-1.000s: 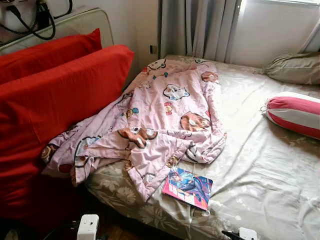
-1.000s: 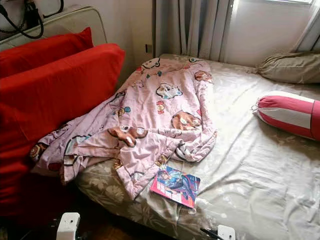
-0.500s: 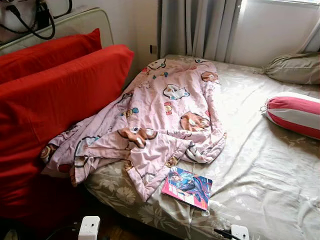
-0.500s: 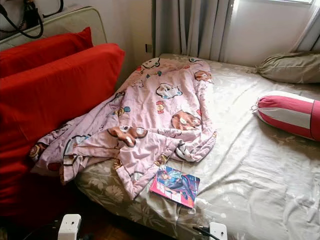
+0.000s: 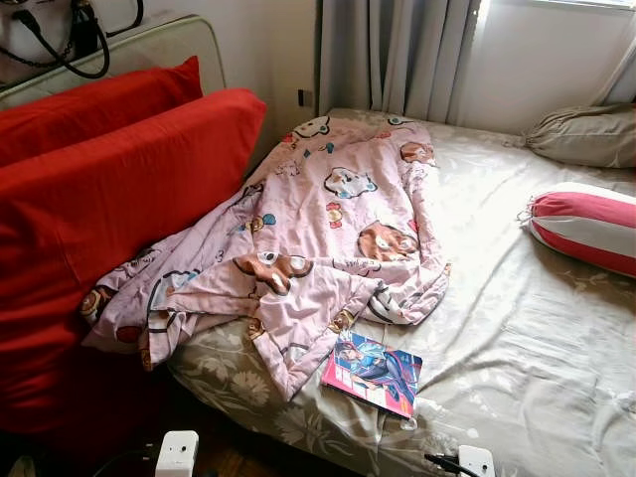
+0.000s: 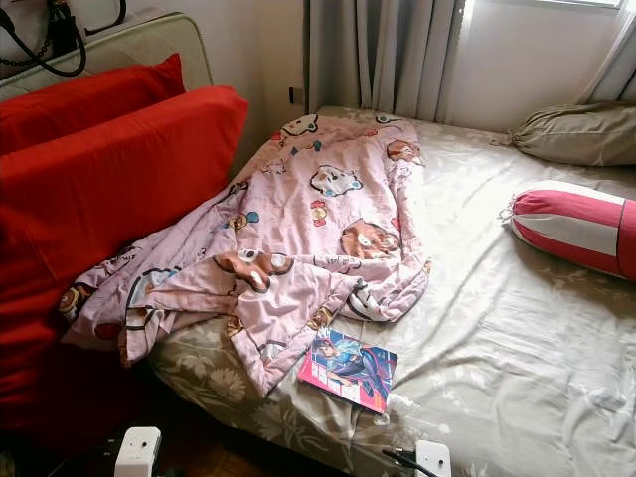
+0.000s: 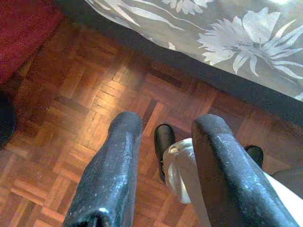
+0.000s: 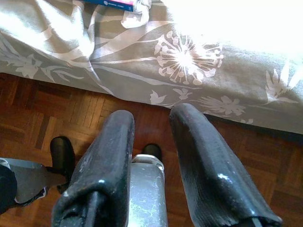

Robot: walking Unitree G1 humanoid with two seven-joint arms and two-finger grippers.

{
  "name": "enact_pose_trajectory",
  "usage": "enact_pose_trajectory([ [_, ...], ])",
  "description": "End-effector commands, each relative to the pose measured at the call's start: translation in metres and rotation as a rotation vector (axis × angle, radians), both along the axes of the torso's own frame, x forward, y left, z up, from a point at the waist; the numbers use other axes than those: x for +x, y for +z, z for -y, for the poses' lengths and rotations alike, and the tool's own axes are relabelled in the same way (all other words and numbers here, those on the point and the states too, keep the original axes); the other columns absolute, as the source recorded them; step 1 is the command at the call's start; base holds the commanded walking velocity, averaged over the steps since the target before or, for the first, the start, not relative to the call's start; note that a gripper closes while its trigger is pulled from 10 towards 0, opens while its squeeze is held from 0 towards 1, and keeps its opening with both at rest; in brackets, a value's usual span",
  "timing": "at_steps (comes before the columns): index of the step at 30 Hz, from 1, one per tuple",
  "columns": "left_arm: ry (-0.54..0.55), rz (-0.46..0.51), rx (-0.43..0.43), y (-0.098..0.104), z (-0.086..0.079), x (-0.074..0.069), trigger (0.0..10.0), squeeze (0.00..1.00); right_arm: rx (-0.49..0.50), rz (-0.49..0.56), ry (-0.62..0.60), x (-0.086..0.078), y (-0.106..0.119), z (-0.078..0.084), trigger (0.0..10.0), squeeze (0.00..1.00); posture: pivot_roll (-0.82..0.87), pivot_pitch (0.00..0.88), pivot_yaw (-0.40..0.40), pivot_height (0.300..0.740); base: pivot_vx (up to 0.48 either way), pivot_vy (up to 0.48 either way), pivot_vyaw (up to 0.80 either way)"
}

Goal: Clean up the room

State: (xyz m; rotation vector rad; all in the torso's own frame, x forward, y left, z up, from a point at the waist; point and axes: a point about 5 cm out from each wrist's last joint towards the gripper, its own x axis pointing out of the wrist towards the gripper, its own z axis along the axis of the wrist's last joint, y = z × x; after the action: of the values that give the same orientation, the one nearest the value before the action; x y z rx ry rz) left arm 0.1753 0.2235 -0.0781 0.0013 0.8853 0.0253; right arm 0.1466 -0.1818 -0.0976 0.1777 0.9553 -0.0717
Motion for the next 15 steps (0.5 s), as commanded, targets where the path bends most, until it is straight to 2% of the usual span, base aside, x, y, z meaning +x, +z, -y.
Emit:
enact_pose_trajectory([
  [1, 0.013, -0.003, 0.014, -0.001, -0.005, -0.004, 10.0, 0.0, -0.007, 0.0, 0.007, 0.0, 0.0, 0.002, 10.0, 0.0, 0.07, 0.0, -0.012, 0.74, 0.0, 0.0, 0.0],
  [5, 0.04, 0.077, 0.012, 0.009, -0.009, 0.011, 10.0, 0.0, -0.017, 0.065, -0.008, 0.014, 0.007, 0.007, 10.0, 0.0, 0.08, 0.0, -0.015, 0.74, 0.0, 0.0, 0.0],
  [8, 0.057, 0.15, 0.015, 0.019, -0.013, 0.026, 10.0, 0.0, -0.031, 0.124, 0.011, 0.03, 0.015, 0.01, 10.0, 0.0, 0.07, 0.0, -0.014, 0.74, 0.0, 0.0, 0.0],
  [11, 0.049, 0.273, 0.029, 0.038, -0.017, 0.051, 10.0, 0.0, -0.072, 0.238, 0.029, 0.059, 0.033, 0.019, 10.0, 0.0, 0.07, 0.0, -0.016, 0.74, 0.0, 0.0, 0.0],
  [12, 0.044, 0.331, 0.032, 0.047, -0.018, 0.061, 10.0, 0.0, -0.092, 0.307, 0.036, 0.074, 0.044, 0.022, 10.0, 0.0, 0.07, 0.0, -0.016, 0.74, 0.0, 0.0, 0.0],
  [13, 0.044, 0.331, 0.032, 0.047, -0.018, 0.061, 10.0, 0.0, -0.092, 0.307, 0.036, 0.074, 0.044, 0.022, 10.0, 0.0, 0.07, 0.0, -0.016, 0.74, 0.0, 0.0, 0.0],
  [15, 0.041, 0.388, 0.03, 0.056, -0.019, 0.07, 10.0, 0.0, -0.104, 0.381, 0.046, 0.087, 0.054, 0.022, 10.0, 0.0, 0.07, 0.0, -0.018, 0.74, 0.0, 0.0, 0.0],
])
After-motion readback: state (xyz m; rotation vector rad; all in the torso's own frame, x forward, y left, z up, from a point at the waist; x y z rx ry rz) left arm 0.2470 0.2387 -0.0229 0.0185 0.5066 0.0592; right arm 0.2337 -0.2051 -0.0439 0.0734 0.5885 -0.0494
